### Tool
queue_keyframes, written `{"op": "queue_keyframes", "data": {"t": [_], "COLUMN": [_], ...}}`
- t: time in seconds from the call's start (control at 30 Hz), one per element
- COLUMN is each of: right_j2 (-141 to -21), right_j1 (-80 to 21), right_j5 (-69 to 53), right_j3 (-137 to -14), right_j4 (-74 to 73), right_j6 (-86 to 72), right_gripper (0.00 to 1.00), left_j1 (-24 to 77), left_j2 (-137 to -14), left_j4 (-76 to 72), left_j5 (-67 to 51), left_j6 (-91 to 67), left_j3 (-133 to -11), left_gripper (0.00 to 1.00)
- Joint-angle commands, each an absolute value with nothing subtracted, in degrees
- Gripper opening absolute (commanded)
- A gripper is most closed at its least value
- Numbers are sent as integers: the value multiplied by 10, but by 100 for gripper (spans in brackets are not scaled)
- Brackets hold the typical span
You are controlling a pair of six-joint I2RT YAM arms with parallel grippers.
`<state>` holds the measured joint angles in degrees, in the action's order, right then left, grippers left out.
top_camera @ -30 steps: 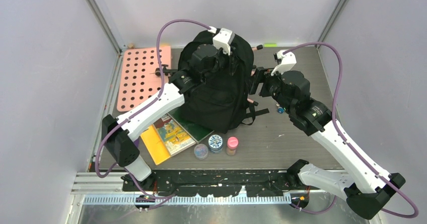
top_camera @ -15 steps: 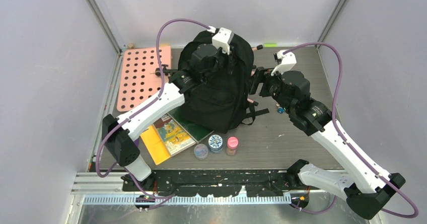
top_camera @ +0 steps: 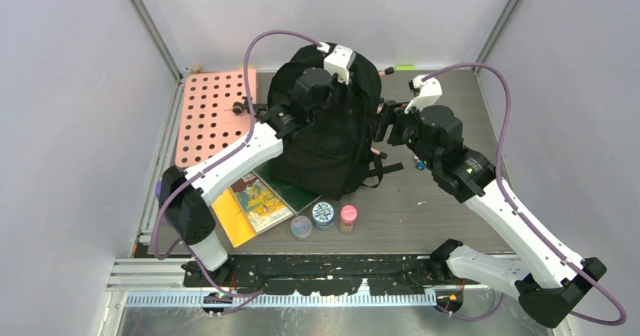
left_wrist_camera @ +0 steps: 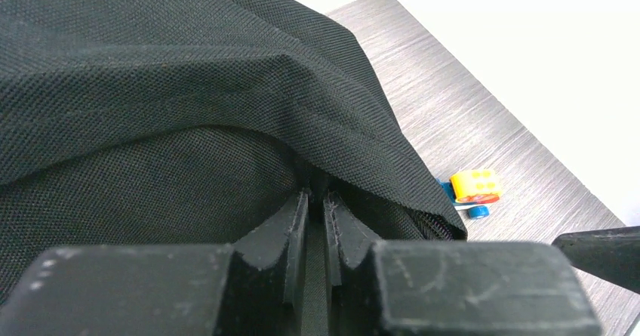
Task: Pack the student bag
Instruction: Unzip the student bag at the center of the board.
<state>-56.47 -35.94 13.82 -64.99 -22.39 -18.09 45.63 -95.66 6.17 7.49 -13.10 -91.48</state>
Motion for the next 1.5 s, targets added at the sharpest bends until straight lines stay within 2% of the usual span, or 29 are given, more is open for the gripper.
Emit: {"op": "queue_keyframes", "data": {"t": [0.0, 0.2, 0.6, 0.77, 1.17, 1.23, 1.3, 1.33, 1.37, 1.4, 1.47], "right_j2": [-563, -580, -646, -677, -733, -739, -740, -739, -735, -731, -715], "right_j1": [-362, -362, -362, -362, -362, -362, -362, -363, -363, -363, -363], "right_j5": [145, 139, 162, 175, 166, 170, 179, 187, 196, 200, 210], "right_j3": [-661, -666, -698, -721, -768, -773, -776, -776, -772, -768, -751], "right_j4": [-211, -205, -135, -124, -94, -92, -90, -89, -86, -82, -70], "right_j6": [-170, -158, -114, -88, -51, -47, -44, -45, -48, -50, -57], "right_gripper": [70, 71, 71, 60, 58, 55, 42, 20, 10, 3, 1], "left_j1": [454, 453, 424, 414, 410, 410, 410, 409, 407, 405, 400], "left_j2": [-944, -918, -894, -890, -886, -887, -886, -886, -885, -882, -875], "left_j4": [14, 15, 48, 52, 57, 57, 58, 60, 64, 67, 70], "left_j5": [78, 80, 57, 48, 29, 26, 24, 25, 27, 30, 38], "left_j6": [-130, -128, -180, -188, -200, -204, -205, -205, -204, -204, -209], "left_j3": [-915, -900, -903, -902, -903, -902, -902, -902, -902, -901, -896], "left_gripper": [10, 0, 0, 0, 0, 0, 0, 0, 0, 0, 0]}}
